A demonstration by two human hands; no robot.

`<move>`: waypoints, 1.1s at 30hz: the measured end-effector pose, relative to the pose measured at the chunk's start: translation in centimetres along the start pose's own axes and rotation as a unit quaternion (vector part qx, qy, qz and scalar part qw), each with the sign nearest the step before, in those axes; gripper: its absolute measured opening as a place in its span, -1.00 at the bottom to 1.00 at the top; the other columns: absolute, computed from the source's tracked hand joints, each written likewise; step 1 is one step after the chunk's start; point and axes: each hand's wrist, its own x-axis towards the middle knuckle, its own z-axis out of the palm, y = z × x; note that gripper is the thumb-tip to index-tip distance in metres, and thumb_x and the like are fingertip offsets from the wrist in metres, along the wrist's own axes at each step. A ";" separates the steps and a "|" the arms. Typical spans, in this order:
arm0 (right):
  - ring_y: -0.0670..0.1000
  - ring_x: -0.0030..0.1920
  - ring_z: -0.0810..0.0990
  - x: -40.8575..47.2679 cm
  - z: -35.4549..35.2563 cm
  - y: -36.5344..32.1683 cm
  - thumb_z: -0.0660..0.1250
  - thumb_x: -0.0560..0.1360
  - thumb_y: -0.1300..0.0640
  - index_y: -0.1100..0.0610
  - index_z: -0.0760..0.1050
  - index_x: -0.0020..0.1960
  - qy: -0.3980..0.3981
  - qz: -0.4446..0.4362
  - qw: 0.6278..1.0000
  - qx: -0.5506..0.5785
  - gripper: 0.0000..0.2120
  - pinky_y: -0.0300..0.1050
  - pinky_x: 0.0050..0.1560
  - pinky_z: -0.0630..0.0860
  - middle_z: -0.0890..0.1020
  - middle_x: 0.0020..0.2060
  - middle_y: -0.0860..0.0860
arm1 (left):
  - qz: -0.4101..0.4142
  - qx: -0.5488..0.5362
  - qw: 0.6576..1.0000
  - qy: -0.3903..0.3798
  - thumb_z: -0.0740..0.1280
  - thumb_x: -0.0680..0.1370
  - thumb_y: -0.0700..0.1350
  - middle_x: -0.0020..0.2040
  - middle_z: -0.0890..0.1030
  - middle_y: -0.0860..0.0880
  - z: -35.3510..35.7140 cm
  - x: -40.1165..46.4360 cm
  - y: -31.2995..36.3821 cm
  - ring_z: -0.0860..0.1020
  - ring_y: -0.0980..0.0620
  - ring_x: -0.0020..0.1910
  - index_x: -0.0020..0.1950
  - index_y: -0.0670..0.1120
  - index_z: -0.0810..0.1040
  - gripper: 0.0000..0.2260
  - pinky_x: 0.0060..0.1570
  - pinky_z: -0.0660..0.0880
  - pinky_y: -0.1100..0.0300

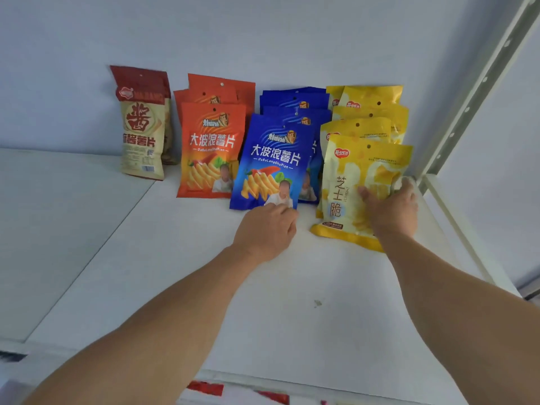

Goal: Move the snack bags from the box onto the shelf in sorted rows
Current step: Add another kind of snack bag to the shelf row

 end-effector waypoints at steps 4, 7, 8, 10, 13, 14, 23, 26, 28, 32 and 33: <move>0.20 0.51 0.19 -4.1 -1.4 -2.0 0.22 0.60 -0.19 0.11 0.25 0.53 0.021 -0.179 0.973 -0.142 -0.39 0.16 0.49 0.13 0.28 0.52 0.11 | -0.027 0.086 0.994 -0.063 0.13 0.67 -0.07 0.09 0.63 -0.05 -4.5 -3.8 0.9 0.57 -0.09 0.05 0.19 -0.09 0.57 -0.74 -0.15 0.38 0.07; 0.21 0.39 0.36 -8.9 -1.4 -2.6 0.18 0.63 -0.06 0.11 0.43 0.40 -0.037 -0.338 0.911 -0.234 -0.58 0.15 0.39 0.27 0.46 0.38 0.11 | -0.053 0.142 0.983 -0.108 0.06 0.69 -0.07 0.19 0.57 -0.04 -7.3 -8.4 2.0 0.53 -0.06 0.13 0.27 -0.07 0.50 -0.72 -0.06 0.36 0.10; 0.21 0.35 0.40 -10.7 -1.3 -2.7 0.17 0.63 -0.04 0.12 0.46 0.36 -0.056 -0.369 0.894 -0.250 -0.61 0.13 0.36 0.30 0.51 0.33 0.11 | -0.063 0.153 0.979 -0.120 0.05 0.70 -0.08 0.21 0.56 -0.04 -8.1 -10.3 2.4 0.52 -0.06 0.14 0.29 -0.07 0.48 -0.72 -0.06 0.33 0.11; 0.18 0.30 0.44 -14.6 -0.7 -2.7 0.17 0.64 -0.02 0.13 0.50 0.31 -0.093 -0.418 0.862 -0.270 -0.65 0.10 0.31 0.33 0.56 0.26 0.10 | -0.083 0.165 0.973 -0.141 0.05 0.70 -0.10 0.23 0.55 -0.05 -9.6 -14.7 3.1 0.51 -0.07 0.16 0.32 -0.08 0.46 -0.71 -0.04 0.31 0.12; 0.15 0.25 0.48 -20.8 0.5 -2.5 0.12 0.66 0.01 0.10 0.54 0.27 -0.154 -0.485 0.819 -0.264 -0.67 0.05 0.27 0.33 0.60 0.20 0.06 | -0.123 0.175 0.962 -0.169 0.08 0.69 -0.13 0.20 0.56 -0.05 -11.9 -21.9 3.7 0.52 -0.08 0.13 0.30 -0.09 0.47 -0.74 0.00 0.40 0.08; 0.14 0.23 0.49 -23.1 1.0 -2.5 0.10 0.66 0.02 0.09 0.55 0.25 -0.168 -0.507 0.804 -0.263 -0.68 0.03 0.26 0.33 0.61 0.18 0.04 | -0.138 0.179 0.958 -0.175 0.09 0.69 -0.13 0.17 0.57 -0.05 -12.7 -24.3 3.7 0.53 -0.08 0.10 0.28 -0.09 0.48 -0.75 -0.02 0.41 0.07; 0.07 0.19 0.49 -47.2 5.4 -5.6 0.07 0.66 0.03 0.01 0.50 0.19 -0.253 -0.666 0.662 -0.231 -0.74 -0.01 0.26 0.35 0.59 0.13 -0.02 | -0.322 0.194 0.907 -0.189 0.21 0.65 -0.09 0.10 0.60 -0.10 -22.1 -48.4 2.9 0.58 -0.16 0.08 0.20 -0.14 0.54 -0.79 -0.04 0.48 -0.01; 0.07 0.18 0.48 -56.4 7.1 -6.5 0.04 0.67 0.00 0.01 0.50 0.14 -0.283 -0.694 0.626 -0.215 -0.73 -0.01 0.21 0.35 0.60 0.10 -0.02 | -0.374 0.168 0.894 -0.178 0.24 0.61 -0.15 -0.03 0.65 -0.16 -25.1 -57.4 2.5 0.62 -0.24 -0.05 0.06 -0.18 0.59 -0.83 -0.17 0.50 -0.02; 0.08 0.17 0.50 -62.7 8.2 -6.7 0.03 0.67 -0.01 0.00 0.50 0.12 -0.303 -0.703 0.605 -0.219 -0.72 -0.01 0.17 0.36 0.60 0.08 -0.03 | -0.412 0.176 0.874 -0.186 0.18 0.65 -0.12 0.05 0.63 -0.15 -27.0 -63.5 2.2 0.59 -0.23 0.03 0.13 -0.16 0.58 -0.78 -0.07 0.48 -0.03; 0.11 0.08 0.57 -74.8 10.2 -6.9 0.09 0.64 -0.01 0.03 0.54 0.04 -0.334 -0.721 0.576 -0.192 -0.74 0.02 0.07 0.45 0.65 0.01 0.00 | -0.462 0.196 0.837 -0.216 0.12 0.66 -0.13 0.10 0.61 -0.12 -30.6 -75.2 1.7 0.57 -0.20 0.07 0.17 -0.14 0.53 -0.77 -0.11 0.37 0.01; 0.10 0.07 0.58 -77.5 10.6 -7.0 0.10 0.64 -0.01 0.03 0.55 0.03 -0.342 -0.722 0.571 -0.189 -0.74 0.02 0.06 0.46 0.65 -0.01 0.00 | -0.480 0.196 0.828 -0.216 0.11 0.66 -0.12 0.11 0.60 -0.11 -31.5 -77.8 1.6 0.56 -0.18 0.08 0.17 -0.13 0.53 -0.77 -0.14 0.34 0.03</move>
